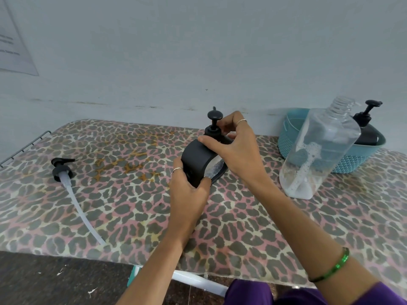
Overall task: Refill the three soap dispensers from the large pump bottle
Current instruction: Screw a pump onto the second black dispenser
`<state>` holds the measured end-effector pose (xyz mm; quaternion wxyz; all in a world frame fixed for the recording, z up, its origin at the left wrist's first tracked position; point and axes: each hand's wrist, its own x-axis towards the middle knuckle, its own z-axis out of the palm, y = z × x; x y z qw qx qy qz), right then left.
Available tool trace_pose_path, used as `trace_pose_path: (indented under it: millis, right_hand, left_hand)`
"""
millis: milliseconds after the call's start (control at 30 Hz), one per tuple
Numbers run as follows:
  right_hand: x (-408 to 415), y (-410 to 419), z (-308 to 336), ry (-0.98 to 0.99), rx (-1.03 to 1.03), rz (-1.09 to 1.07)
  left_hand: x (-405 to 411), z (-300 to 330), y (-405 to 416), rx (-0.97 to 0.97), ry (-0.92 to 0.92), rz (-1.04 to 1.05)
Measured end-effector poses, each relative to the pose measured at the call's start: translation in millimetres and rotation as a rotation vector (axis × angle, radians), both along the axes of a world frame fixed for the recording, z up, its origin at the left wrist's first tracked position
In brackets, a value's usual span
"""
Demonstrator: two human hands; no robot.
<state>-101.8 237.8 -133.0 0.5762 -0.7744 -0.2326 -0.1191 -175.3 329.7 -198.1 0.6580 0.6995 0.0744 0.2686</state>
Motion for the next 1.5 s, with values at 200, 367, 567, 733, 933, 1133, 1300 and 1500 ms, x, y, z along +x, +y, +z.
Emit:
trace_pose_path:
  millis: [200, 367, 567, 733, 933, 1133, 1300, 1500]
  right_hand:
    - [0, -5, 1, -0.004, -0.069, 0.034]
    - [-3, -16, 4, 0.014, -0.064, 0.152]
    - [-1, -13, 4, 0.055, -0.069, 0.170]
    - [1, -11, 4, 0.055, -0.013, 0.126]
    - [2, -6, 4, 0.036, -0.011, 0.053]
    - [-1, -3, 1, 0.003, -0.058, 0.036]
    - [0, -15, 4, 0.027, -0.082, 0.132]
    - [2, -20, 4, 0.052, -0.087, 0.194]
  left_hand:
    - [-1, 1, 0, 0.000, -0.015, -0.017]
    - [0, 0, 0, -0.003, -0.021, -0.008]
    - [0, 0, 0, 0.005, -0.018, -0.003]
    - [1, -1, 0, 0.008, -0.014, 0.000]
    - [1, -1, 0, 0.025, -0.013, 0.008]
    - [1, 0, -1, 0.030, -0.025, -0.002]
    - [0, -1, 0, 0.019, -0.025, -0.003]
    - [1, 0, 0, 0.014, -0.029, -0.002]
